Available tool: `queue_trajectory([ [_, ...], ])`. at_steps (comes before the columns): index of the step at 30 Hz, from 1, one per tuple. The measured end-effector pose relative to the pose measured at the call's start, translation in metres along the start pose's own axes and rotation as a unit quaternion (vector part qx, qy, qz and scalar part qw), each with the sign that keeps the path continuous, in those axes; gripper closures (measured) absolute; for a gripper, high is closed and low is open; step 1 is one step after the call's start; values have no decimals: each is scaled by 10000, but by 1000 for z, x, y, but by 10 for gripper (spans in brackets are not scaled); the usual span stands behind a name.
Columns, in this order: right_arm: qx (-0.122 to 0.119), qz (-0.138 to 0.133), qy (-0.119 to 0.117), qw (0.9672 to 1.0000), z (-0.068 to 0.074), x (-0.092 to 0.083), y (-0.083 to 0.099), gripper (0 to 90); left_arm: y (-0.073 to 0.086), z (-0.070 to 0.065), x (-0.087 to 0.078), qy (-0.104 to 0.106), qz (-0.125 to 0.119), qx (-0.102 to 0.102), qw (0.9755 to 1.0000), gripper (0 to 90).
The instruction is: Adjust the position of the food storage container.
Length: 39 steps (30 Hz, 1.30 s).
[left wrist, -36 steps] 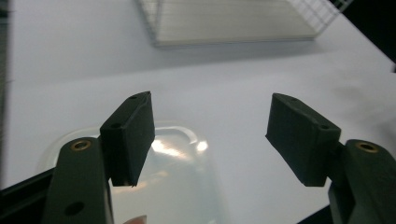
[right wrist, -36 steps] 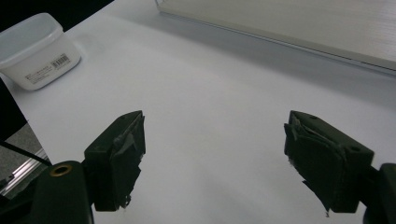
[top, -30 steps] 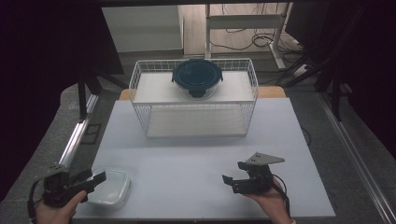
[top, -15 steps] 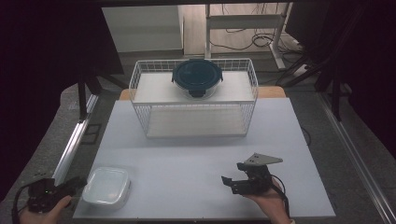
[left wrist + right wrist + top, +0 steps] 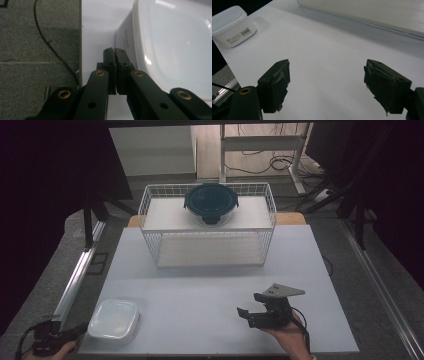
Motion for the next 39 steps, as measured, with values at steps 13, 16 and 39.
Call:
queue_trajectory([
  [13,48,-15,63,10000,-3,-1,0,206,-3,-40,15,521,96,113,9985,895],
  [16,64,-23,62,10000,-3,-1,-1,207,-7,-53,18,635,85,193,9978,895],
  [39,97,-38,92,9999,-6,-2,-1,209,-27,-136,60,1137,390,857,9890,897],
])
Point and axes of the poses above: each handheld gripper's, and its own axes: x roughly forward along the jaws, y roughly out of its underside, z roughly to its left, the point moved 9 cm from there along x, roughly forward along the jaws, and after that the axes turned 12 degrees about x, right-handed, at the moved point
